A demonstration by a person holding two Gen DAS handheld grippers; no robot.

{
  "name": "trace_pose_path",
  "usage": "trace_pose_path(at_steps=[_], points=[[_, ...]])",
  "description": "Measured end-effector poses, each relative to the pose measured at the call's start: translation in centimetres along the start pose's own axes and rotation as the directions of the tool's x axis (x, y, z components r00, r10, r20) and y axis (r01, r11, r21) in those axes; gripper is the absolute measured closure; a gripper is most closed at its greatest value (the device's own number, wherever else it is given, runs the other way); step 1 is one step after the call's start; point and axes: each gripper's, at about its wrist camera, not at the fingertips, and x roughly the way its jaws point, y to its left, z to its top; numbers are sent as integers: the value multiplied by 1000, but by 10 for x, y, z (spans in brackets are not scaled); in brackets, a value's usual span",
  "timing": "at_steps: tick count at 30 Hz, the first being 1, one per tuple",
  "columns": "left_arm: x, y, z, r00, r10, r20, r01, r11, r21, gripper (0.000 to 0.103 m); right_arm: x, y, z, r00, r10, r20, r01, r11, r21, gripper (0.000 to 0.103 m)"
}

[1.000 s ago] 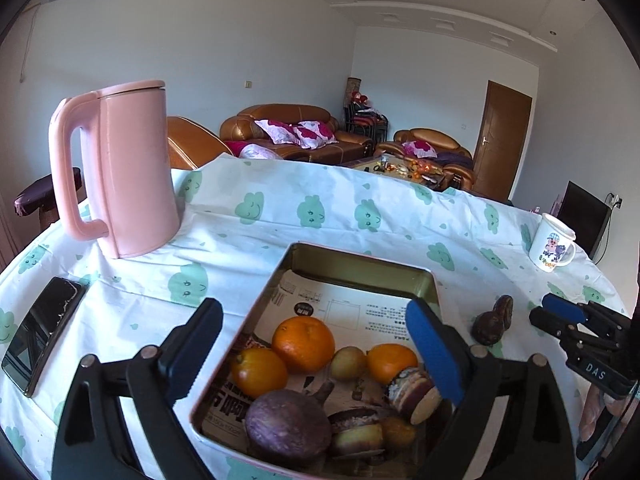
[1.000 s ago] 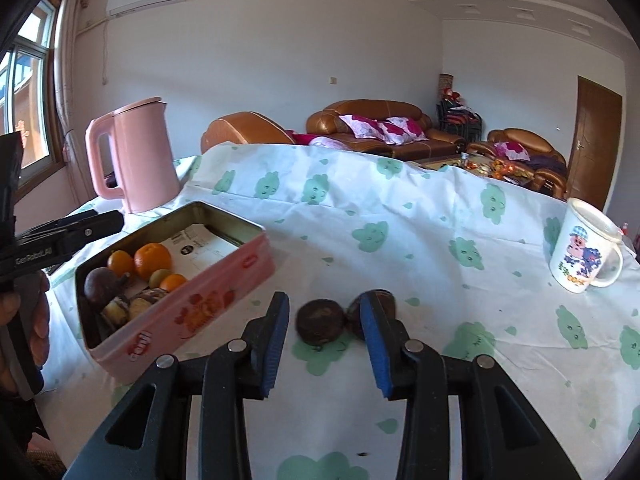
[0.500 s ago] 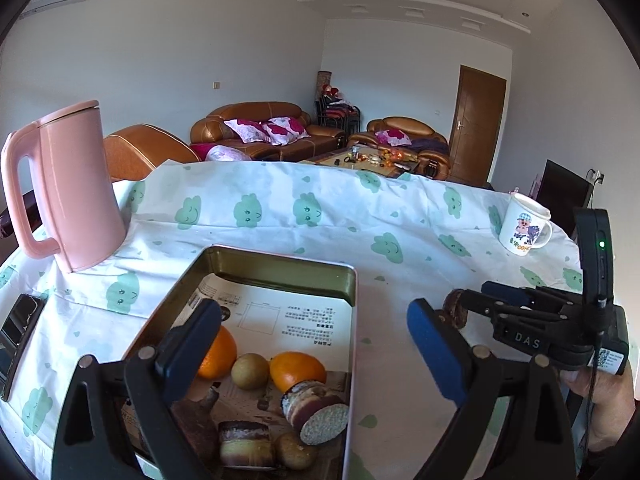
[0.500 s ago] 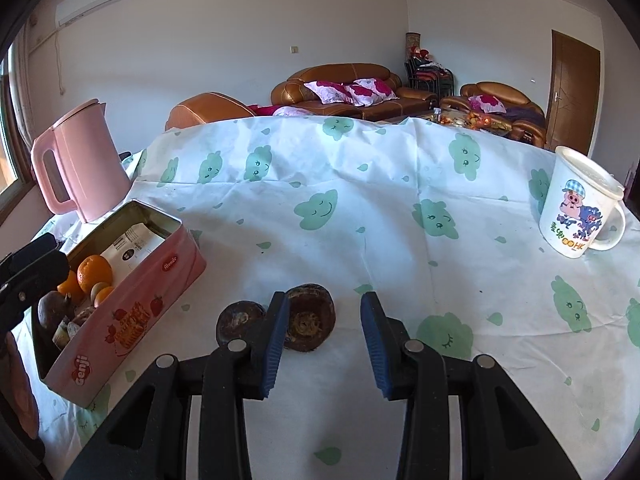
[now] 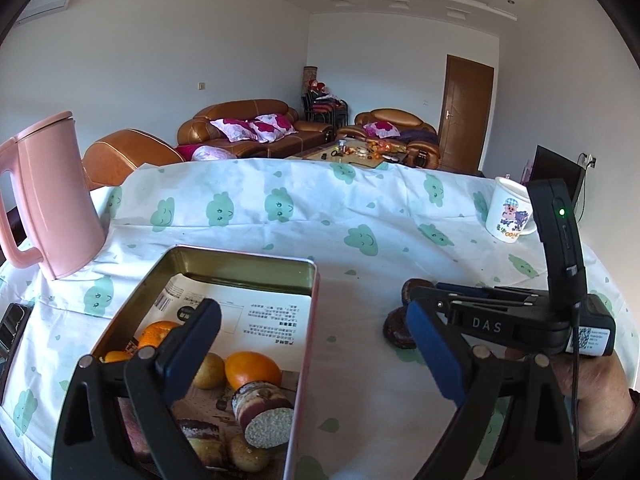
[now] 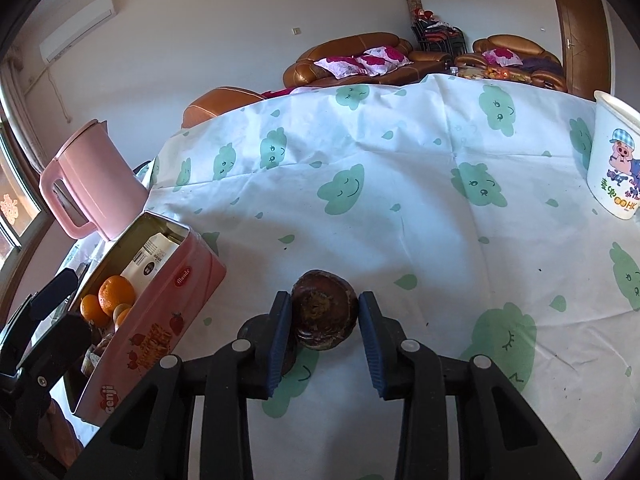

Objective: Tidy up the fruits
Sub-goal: 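Grasp a dark brown round fruit with the right gripper, then grasp another dark brown fruit with the left gripper while the right gripper holds its fruit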

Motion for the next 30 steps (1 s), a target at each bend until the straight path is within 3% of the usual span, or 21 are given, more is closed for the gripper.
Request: trace_pose_path(at_steps=[4, 11, 14, 20, 22, 23, 24, 29, 30], points=[[2, -18, -1, 1000, -5, 2, 5, 999, 45, 7, -16, -5, -3, 998, -19, 64, 18, 1000, 15, 80], [6, -28, -2, 1000, -7, -1, 7, 998, 67, 7, -21, -6, -5, 997, -28, 73, 28, 1000, 3, 80], [8, -21, 1, 1000, -10, -5, 10, 999, 43, 7, -27, -2, -6, 994, -51, 97, 54, 998, -27, 94], [13, -20, 4, 1000, -14, -13, 14, 999, 33, 7, -27, -4, -4, 992, -84, 92, 89, 995, -45, 94], [15, -17, 6, 1000, -3, -8, 3, 1000, 16, 7, -21, -3, 0, 990, -117, 77, 122, 991, -60, 78], [15, -15, 7, 1000, 1, -9, -1, 1000, 7, 7, -18, -3, 2, 992, -112, 65, 116, 991, -61, 57], [17, -13, 9, 1000, 3, -11, -3, 1000, 1, 7, -15, -3, 3, 994, -97, 54, 100, 993, -59, 52], [19, -8, 13, 1000, 11, -10, -11, 1000, -14, 7, 3, -11, 4, 995, -95, -28, 95, 995, -29, 54], [20, -9, 14, 1000, 8, -13, -8, 1000, -13, 7, 4, -11, 3, 996, -87, -37, 86, 996, -29, 63]])
